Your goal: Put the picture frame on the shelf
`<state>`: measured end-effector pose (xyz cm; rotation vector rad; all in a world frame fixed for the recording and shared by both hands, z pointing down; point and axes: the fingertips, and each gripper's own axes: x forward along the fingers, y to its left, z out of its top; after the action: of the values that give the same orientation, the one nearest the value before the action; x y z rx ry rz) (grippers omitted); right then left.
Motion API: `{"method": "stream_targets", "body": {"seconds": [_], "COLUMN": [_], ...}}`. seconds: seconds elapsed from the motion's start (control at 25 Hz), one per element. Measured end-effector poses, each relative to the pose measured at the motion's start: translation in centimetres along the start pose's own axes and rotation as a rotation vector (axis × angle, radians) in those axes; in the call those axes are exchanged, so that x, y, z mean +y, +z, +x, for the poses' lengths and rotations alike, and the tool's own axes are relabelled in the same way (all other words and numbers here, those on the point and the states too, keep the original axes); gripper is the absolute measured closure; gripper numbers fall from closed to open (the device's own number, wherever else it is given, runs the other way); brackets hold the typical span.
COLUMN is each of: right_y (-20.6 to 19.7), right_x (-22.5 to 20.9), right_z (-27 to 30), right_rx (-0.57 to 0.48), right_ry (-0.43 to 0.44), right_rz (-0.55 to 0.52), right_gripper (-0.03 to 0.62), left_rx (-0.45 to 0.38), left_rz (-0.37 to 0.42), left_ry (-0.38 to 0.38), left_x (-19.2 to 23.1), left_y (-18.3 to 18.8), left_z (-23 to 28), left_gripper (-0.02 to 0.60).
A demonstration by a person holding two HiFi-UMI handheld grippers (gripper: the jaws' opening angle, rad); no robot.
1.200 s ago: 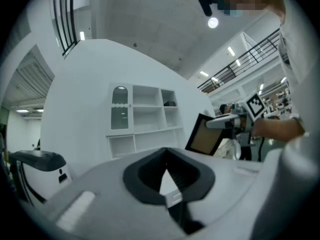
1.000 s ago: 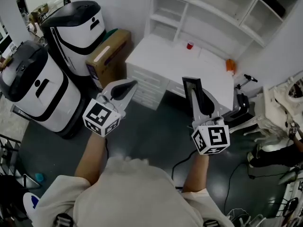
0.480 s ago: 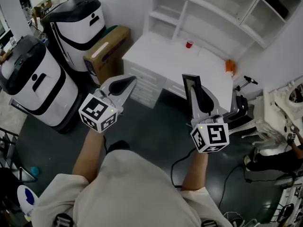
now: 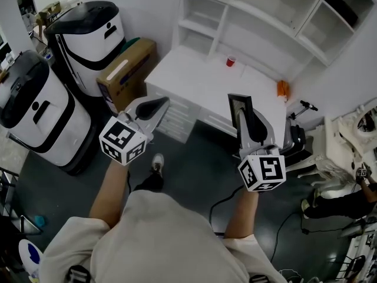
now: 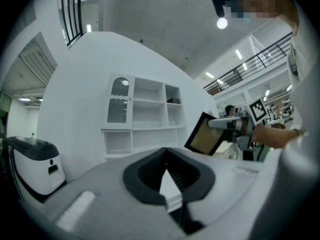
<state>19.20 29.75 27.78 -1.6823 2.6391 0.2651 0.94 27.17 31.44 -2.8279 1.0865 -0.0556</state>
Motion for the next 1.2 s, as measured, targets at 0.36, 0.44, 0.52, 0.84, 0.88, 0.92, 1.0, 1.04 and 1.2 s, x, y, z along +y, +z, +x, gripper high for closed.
{"method": "stream_targets", "body": {"seconds": [0.36,0.44,0.52,0.84,0.88,0.92,1.0,1.04,1.2], "right_y": [-1.6,-2.1,-2.4,-3.1,-3.2,-3.4,-3.7,-3.8,-4.5], "right_x": [-4.0,-4.8,-5.7,-9.1,-9.4,-9.7,-10.1,-10.2,-10.8], "right_z": [9.2,11.6,13.9,22.0,22.8,23.5,24.8,25.4,27.8], "right_rx": [-0.001,0.006,0.013,0.034,0.038,0.042,0.052,0.057,0.075], "right_ry": [-0.021,-0.023,-0.023,-0.033,-0.034,-0.036,-0.039,-0.039,-0.039], "right_rz": [0.008,0.01,0.01,0.007,0.006,0.006,0.005,0.006,0.006], "right_gripper": [0.533,0.533,0.533,0.533,0.533,0.533,0.533,0.533,0.533], "left_rx": [0.003,0.01,0.015,0.039,0.04,0.041,0.043,0.046,0.061], "left_rz": [-0.016,-0.015,-0.013,-0.026,-0.028,-0.03,-0.037,-0.04,-0.057], "left_ry": [0.001,0.0,-0.006,-0.025,-0.03,-0.036,-0.047,-0.05,-0.057], "left_x": [8.0,10.0,11.9,18.5,19.1,19.6,20.5,20.9,22.9], "left_y": [-1.3,-1.5,-1.6,-2.2,-2.3,-2.4,-2.5,-2.7,-3.4], "left_z": [6.7,8.3,10.0,16.0,16.6,17.1,18.0,18.4,19.9], "left_gripper": [0.581,0.58,0.58,0.58,0.581,0.58,0.58,0.58,0.58]}}
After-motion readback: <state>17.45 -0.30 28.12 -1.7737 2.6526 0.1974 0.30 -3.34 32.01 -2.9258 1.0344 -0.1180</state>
